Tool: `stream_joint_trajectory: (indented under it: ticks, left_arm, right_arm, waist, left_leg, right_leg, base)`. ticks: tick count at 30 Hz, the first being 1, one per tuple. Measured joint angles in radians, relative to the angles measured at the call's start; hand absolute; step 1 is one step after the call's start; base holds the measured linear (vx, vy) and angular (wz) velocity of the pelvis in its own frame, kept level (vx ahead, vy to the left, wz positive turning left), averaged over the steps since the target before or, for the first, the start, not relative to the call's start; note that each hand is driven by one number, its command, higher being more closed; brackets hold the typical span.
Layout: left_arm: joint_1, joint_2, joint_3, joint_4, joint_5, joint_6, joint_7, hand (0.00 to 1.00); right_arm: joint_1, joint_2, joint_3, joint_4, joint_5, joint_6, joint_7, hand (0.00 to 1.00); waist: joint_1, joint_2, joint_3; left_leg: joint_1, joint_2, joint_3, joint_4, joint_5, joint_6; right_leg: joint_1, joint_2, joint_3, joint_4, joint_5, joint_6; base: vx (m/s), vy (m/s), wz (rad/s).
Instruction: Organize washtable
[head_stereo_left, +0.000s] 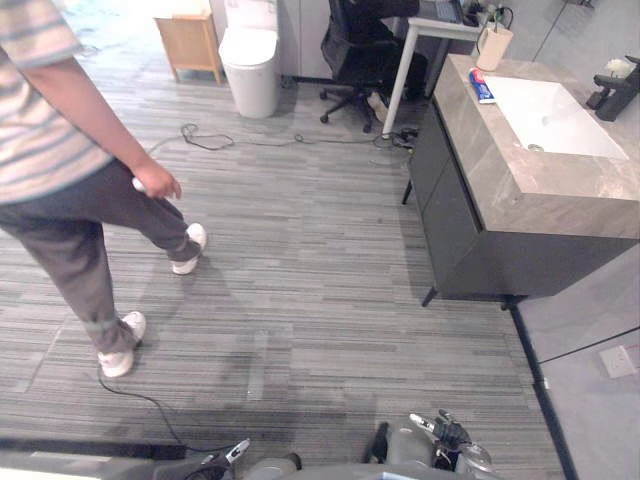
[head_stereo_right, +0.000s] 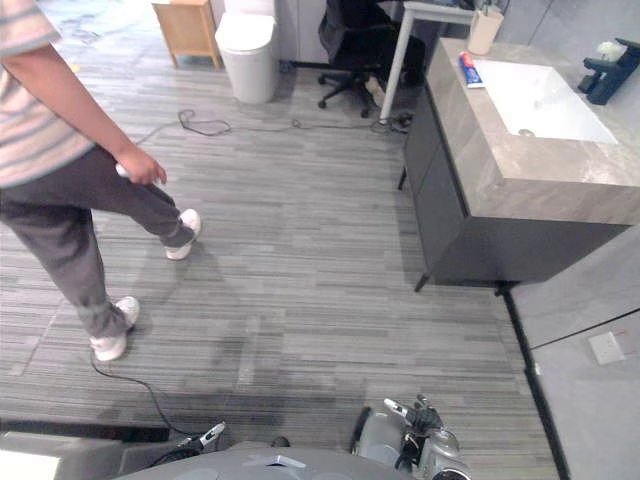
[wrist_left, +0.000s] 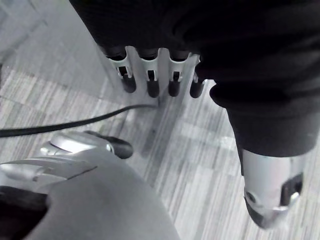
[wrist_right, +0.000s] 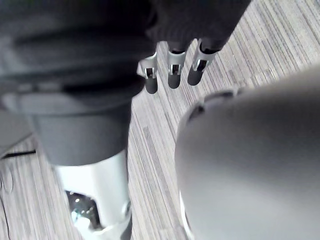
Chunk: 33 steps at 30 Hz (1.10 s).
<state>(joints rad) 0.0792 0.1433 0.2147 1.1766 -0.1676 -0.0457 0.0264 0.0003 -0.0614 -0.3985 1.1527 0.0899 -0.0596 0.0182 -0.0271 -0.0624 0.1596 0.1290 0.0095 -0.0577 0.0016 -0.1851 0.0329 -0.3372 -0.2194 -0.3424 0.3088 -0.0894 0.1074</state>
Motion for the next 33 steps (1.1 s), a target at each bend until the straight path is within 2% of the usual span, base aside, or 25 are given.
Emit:
stream_joint_trajectory:
  ticks: [1, 2, 3, 4, 5, 6, 7, 8, 9, 11, 12, 15, 16, 17, 18, 19, 21, 22, 23, 24, 25, 27, 28, 30, 33]
  left_arm:
    - [-0.014, -0.001, 0.017, -0.005, 0.007, -0.002, 0.000, 0.00]
    - [-0.020, -0.007, 0.023, -0.005, 0.027, -0.002, 0.000, 0.00]
    - [-0.025, -0.025, 0.023, -0.005, 0.038, -0.003, -0.003, 0.00]
    - [-0.012, -0.037, 0.028, -0.005, 0.039, -0.003, -0.006, 0.00]
    - [-0.008, -0.057, 0.072, -0.012, 0.038, -0.006, -0.011, 0.00]
    - [-0.012, -0.065, 0.097, -0.030, 0.036, -0.008, -0.014, 0.00]
    - [-0.004, -0.068, 0.101, -0.043, 0.036, -0.004, -0.016, 0.00]
    - [0.004, -0.069, 0.099, -0.046, 0.035, -0.004, -0.017, 0.00]
    - [0.016, -0.066, 0.100, -0.049, 0.035, -0.004, -0.018, 0.00]
    - [0.017, -0.064, 0.099, -0.060, 0.036, -0.006, -0.020, 0.00]
    - [0.016, -0.069, 0.102, -0.073, 0.036, -0.008, -0.018, 0.00]
    - [0.023, -0.069, 0.100, -0.075, 0.033, -0.006, -0.011, 0.00]
    - [0.039, -0.068, 0.100, -0.078, 0.031, -0.007, -0.005, 0.00]
    - [0.049, -0.078, 0.095, -0.076, 0.029, -0.006, 0.000, 0.00]
    - [0.053, -0.087, 0.087, -0.076, 0.029, -0.005, 0.001, 0.00]
    - [0.058, -0.088, 0.080, -0.067, 0.028, -0.004, 0.002, 0.00]
    - [0.059, -0.068, 0.081, -0.058, 0.028, -0.005, 0.002, 0.00]
    - [0.056, -0.048, 0.083, -0.056, 0.028, -0.003, 0.002, 0.00]
    - [0.044, -0.026, 0.084, -0.037, 0.028, 0.002, 0.003, 0.00]
    - [0.044, -0.021, 0.084, -0.036, 0.027, 0.003, 0.003, 0.00]
    - [0.038, -0.022, 0.079, -0.045, 0.026, 0.001, 0.002, 0.00]
    - [0.025, -0.020, 0.050, -0.068, 0.020, -0.001, 0.003, 0.00]
    - [0.021, -0.014, 0.020, -0.084, 0.019, -0.003, 0.002, 0.00]
    - [0.003, -0.019, -0.006, -0.092, 0.018, -0.006, 0.005, 0.00]
    - [-0.018, -0.032, -0.046, -0.135, 0.004, -0.017, 0.007, 0.00]
  right_arm:
    - [0.012, 0.000, -0.048, 0.030, 0.000, 0.009, 0.000, 0.00]
    - [0.030, 0.000, -0.086, 0.038, 0.003, 0.025, -0.001, 0.00]
    - [0.063, -0.004, -0.116, 0.037, -0.001, 0.033, 0.000, 0.00]
    - [0.075, -0.007, -0.131, 0.037, -0.001, 0.037, 0.000, 0.00]
    - [0.070, -0.009, -0.173, 0.037, -0.001, 0.046, 0.002, 0.00]
    - [0.063, -0.011, -0.186, 0.036, -0.001, 0.048, 0.004, 0.00]
    - [0.057, -0.014, -0.173, 0.032, 0.000, 0.050, 0.002, 0.00]
    - [0.059, -0.019, -0.150, 0.030, 0.003, 0.050, 0.000, 0.00]
    - [0.052, -0.023, -0.104, 0.022, 0.008, 0.047, -0.002, 0.00]
    - [0.026, -0.021, -0.040, -0.020, 0.009, 0.043, -0.009, 0.00]
    - [-0.020, -0.017, -0.013, -0.040, 0.010, 0.036, -0.016, 0.00]
    - [-0.089, 0.004, 0.016, -0.059, 0.020, 0.022, -0.019, 0.00]
    - [-0.092, 0.021, 0.037, -0.086, 0.043, 0.013, -0.019, 0.00]
    - [-0.081, 0.020, 0.068, -0.103, 0.047, -0.005, -0.019, 0.00]
    - [-0.076, 0.011, 0.085, -0.101, 0.047, -0.008, -0.019, 0.00]
    - [-0.067, 0.009, 0.119, -0.082, 0.047, -0.004, -0.018, 0.00]
    - [-0.052, 0.034, 0.139, -0.078, 0.046, -0.002, -0.016, 0.00]
    - [-0.045, 0.044, 0.142, -0.056, 0.045, -0.003, -0.012, 0.00]
    - [-0.037, 0.045, 0.122, -0.013, 0.044, 0.000, -0.004, 0.00]
    - [-0.026, 0.044, 0.109, 0.000, 0.042, 0.006, 0.000, 0.00]
    - [-0.005, 0.042, 0.084, 0.013, 0.038, 0.008, 0.005, 0.00]
    - [-0.006, 0.030, 0.070, 0.015, 0.036, 0.007, 0.014, 0.00]
    - [-0.006, 0.022, 0.063, 0.013, 0.036, 0.005, 0.014, 0.00]
    - [-0.005, 0.012, 0.053, 0.012, 0.038, 0.005, 0.012, 0.00]
    - [-0.006, 0.011, 0.049, -0.008, 0.043, 0.006, 0.012, 0.00]
  waist:
    - [-0.010, -0.007, 0.007]
    - [-0.023, 0.002, 0.010]
    - [-0.031, 0.027, 0.009]
    - [-0.029, 0.054, -0.006]
    - [-0.029, 0.083, -0.004]
    - [-0.030, 0.091, 0.007]
    - [-0.019, 0.107, 0.021]
    - [-0.012, 0.100, 0.028]
    - [0.008, 0.097, 0.031]
    - [0.025, 0.083, 0.032]
    - [0.043, 0.077, 0.036]
    - [0.075, 0.061, 0.052]
    - [0.081, 0.050, 0.055]
    - [0.078, 0.075, 0.051]
    - [0.079, 0.095, 0.048]
    - [0.086, 0.101, 0.040]
    - [0.089, 0.053, 0.015]
    - [0.085, 0.018, 0.001]
    - [0.075, -0.020, 0.011]
    - [0.067, -0.029, 0.011]
    - [0.060, -0.025, 0.014]
    - [0.049, -0.017, 0.020]
    - [0.046, 0.000, 0.031]
    - [0.043, 0.014, 0.031]
    - [0.037, 0.019, 0.025]
  left_leg:
    - [0.026, -0.004, -0.034, -0.016, -0.013, -0.013]
    - [0.041, 0.004, -0.068, -0.014, -0.041, -0.015]
    - [0.062, 0.040, -0.089, 0.002, -0.083, -0.001]
    - [0.061, 0.060, -0.088, 0.034, -0.096, -0.027]
    - [-0.034, 0.086, -0.055, 0.280, -0.136, -0.093]
    - [-0.143, 0.102, -0.033, 0.543, -0.113, -0.155]
    - [-0.241, 0.134, -0.027, 0.830, -0.028, -0.252]
    - [-0.272, 0.149, -0.013, 0.940, -0.019, -0.261]
    - [-0.309, 0.160, 0.034, 1.077, -0.024, -0.245]
    - [-0.397, 0.164, 0.112, 1.101, -0.051, -0.191]
    - [-0.481, 0.161, 0.183, 0.996, -0.081, -0.149]
    - [-0.527, 0.137, 0.221, 0.622, -0.063, -0.128]
    - [-0.517, 0.129, 0.214, 0.383, 0.018, -0.127]
    - [-0.517, 0.144, 0.180, 0.211, 0.073, -0.155]
    - [-0.530, 0.158, 0.161, 0.180, 0.076, -0.161]
    - [-0.542, 0.159, 0.155, 0.236, 0.224, -0.147]
    - [-0.540, 0.114, 0.158, 0.243, 0.279, -0.111]
    - [-0.522, 0.069, 0.159, 0.247, 0.295, -0.062]
    - [-0.465, 0.016, 0.173, 0.265, 0.259, -0.021]
    - [-0.435, -0.001, 0.176, 0.271, 0.238, -0.006]
    - [-0.372, -0.015, 0.174, 0.267, 0.199, 0.014]
    - [-0.275, -0.016, 0.168, 0.220, 0.189, 0.027]
    - [-0.182, -0.012, 0.167, 0.152, 0.188, 0.025]
    - [-0.078, 0.002, 0.173, 0.083, 0.162, 0.012]
    - [-0.072, 0.020, 0.182, 0.116, 0.074, 0.001]
  right_leg:
    - [-0.004, -0.014, 0.015, -0.091, 0.058, 0.005]
    - [-0.014, -0.010, 0.031, -0.032, 0.106, -0.012]
    - [-0.037, 0.025, 0.056, 0.071, 0.058, -0.063]
    - [-0.044, 0.046, 0.054, 0.101, 0.023, -0.089]
    - [-0.034, 0.075, 0.043, 0.123, -0.031, -0.104]
    - [0.007, 0.098, 0.034, 0.101, -0.052, -0.109]
    - [0.104, 0.150, 0.032, 0.041, -0.061, -0.121]
    - [0.155, 0.172, 0.034, 0.014, -0.063, -0.137]
    - [0.248, 0.196, 0.059, -0.024, -0.073, -0.162]
    - [0.351, 0.218, 0.095, -0.110, -0.078, -0.167]
    - [0.403, 0.220, 0.141, -0.165, -0.075, -0.163]
    - [0.493, 0.190, 0.189, -0.222, -0.080, -0.154]
    - [0.552, 0.166, 0.196, -0.246, -0.107, -0.128]
    - [0.606, 0.171, 0.200, -0.263, -0.132, -0.115]
    - [0.633, 0.180, 0.205, -0.263, -0.146, -0.110]
    - [0.683, 0.164, 0.227, -0.244, -0.184, -0.107]
    - [0.639, 0.114, 0.247, -0.152, -0.178, -0.116]
    - [0.583, 0.062, 0.271, -0.023, -0.152, -0.089]
    - [0.557, 0.019, 0.293, 0.138, -0.086, -0.030]
    - [0.538, 0.004, 0.304, 0.221, -0.031, -0.013]
    - [0.464, -0.006, 0.331, 0.424, 0.103, 0.065]
    - [0.335, -0.010, 0.319, 0.657, 0.056, 0.047]
    - [0.292, -0.018, 0.272, 0.683, -0.019, -0.003]
    - [0.242, -0.033, 0.179, 0.568, -0.109, -0.050]
    - [0.188, 0.010, 0.118, 0.088, -0.095, -0.022]
  base:
    - [0.00, -0.148, 0.84]
    - [0.20, -0.321, 0.89]
    - [0.35, -0.350, 0.54]
    - [0.50, -0.392, 0.21]
    - [0.51, -0.366, -0.03]
    - [0.61, -0.485, -0.20]
    - [0.49, -0.392, -0.31]
    - [0.58, -0.385, -0.61]
    - [0.49, -0.287, -0.65]
    - [0.25, -0.131, -0.72]
    - [-0.06, 0.060, -0.74]
    - [0.19, -0.007, -0.83]
    - [0.64, -0.054, -0.50]
    - [0.68, -0.001, -0.36]
    - [0.81, 0.101, -0.27]
    - [0.71, 0.147, -0.24]
    - [0.66, 0.148, -0.19]
    - [0.71, 0.150, 0.06]
    - [0.69, 0.140, 0.22]
    - [0.56, 0.106, 0.40]
    - [0.38, 0.081, 0.31]
    - [0.20, 0.030, 0.11]
    - [0.13, -0.033, -0.06]
    - [0.05, -0.013, -0.10]
    - [-0.30, 0.021, -0.08]
